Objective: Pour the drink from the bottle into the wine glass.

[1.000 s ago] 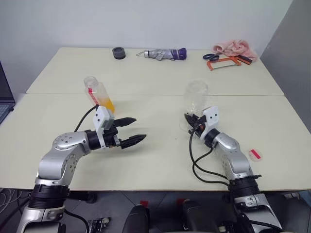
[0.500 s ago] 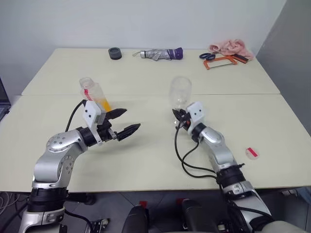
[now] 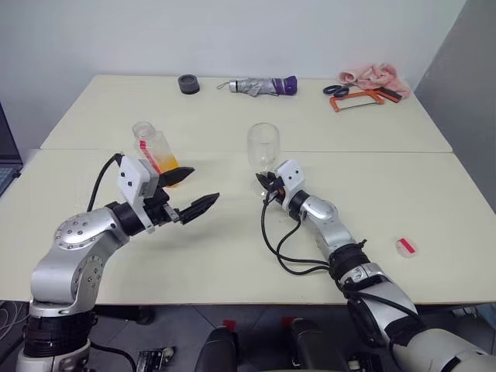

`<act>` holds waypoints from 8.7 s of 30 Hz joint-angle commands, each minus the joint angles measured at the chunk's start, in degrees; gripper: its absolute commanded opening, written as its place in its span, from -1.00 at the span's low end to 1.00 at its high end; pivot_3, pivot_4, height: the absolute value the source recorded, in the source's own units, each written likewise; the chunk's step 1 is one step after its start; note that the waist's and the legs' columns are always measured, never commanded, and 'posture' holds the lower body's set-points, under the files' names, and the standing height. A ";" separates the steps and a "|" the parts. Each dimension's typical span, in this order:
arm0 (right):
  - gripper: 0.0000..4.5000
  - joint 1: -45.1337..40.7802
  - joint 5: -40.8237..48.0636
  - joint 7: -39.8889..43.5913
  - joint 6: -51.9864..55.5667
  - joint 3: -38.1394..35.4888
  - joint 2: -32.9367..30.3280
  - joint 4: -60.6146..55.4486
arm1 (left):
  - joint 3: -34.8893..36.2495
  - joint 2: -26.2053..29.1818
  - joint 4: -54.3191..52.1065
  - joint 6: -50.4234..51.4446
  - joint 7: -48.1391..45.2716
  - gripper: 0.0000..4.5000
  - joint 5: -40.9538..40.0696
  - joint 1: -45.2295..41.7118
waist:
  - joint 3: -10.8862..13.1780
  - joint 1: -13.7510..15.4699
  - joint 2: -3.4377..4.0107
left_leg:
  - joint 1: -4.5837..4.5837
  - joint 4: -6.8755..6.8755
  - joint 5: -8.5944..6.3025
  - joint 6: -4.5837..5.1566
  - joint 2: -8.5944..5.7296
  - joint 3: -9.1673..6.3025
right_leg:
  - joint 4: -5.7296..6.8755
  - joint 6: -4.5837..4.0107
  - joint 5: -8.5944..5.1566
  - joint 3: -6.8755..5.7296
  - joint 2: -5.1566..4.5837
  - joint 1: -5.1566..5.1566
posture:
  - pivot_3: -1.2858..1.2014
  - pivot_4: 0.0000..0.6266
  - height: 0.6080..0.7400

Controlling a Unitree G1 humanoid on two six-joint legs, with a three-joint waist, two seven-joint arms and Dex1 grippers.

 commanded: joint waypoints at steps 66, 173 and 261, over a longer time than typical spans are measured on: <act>0.99 36.22 15.93 13.56 36.86 3.77 -23.60 -79.77 | 3.92 -10.96 20.50 -16.88 21.03 1.00 15.50 1.08 | -0.04 1.40 -0.02 | 0.00 0.08 0.01 -0.02 -0.13 -0.09 | -0.07 0.12 -0.06 -0.09 0.12 0.09 | 0.03 -0.52 1.00; 1.00 26.03 10.61 -7.33 37.75 0.35 -12.43 -76.47 | -29.20 -9.40 79.61 -75.42 27.67 -0.24 57.98 -60.17 | -0.02 1.46 -0.07 | -0.25 0.10 0.02 -0.02 -0.37 -0.22 | -0.03 0.03 0.00 -0.29 0.09 -0.03 | 0.03 -0.52 1.00; 1.00 32.04 6.97 -7.93 31.49 4.17 -9.73 -76.06 | -44.06 -4.34 88.47 -76.97 53.85 -0.24 79.27 -70.66 | -0.02 1.50 -0.08 | -0.23 0.14 0.03 -0.03 -0.41 -0.21 | 0.02 0.03 0.00 -0.31 0.05 -0.03 | 0.03 -0.52 1.00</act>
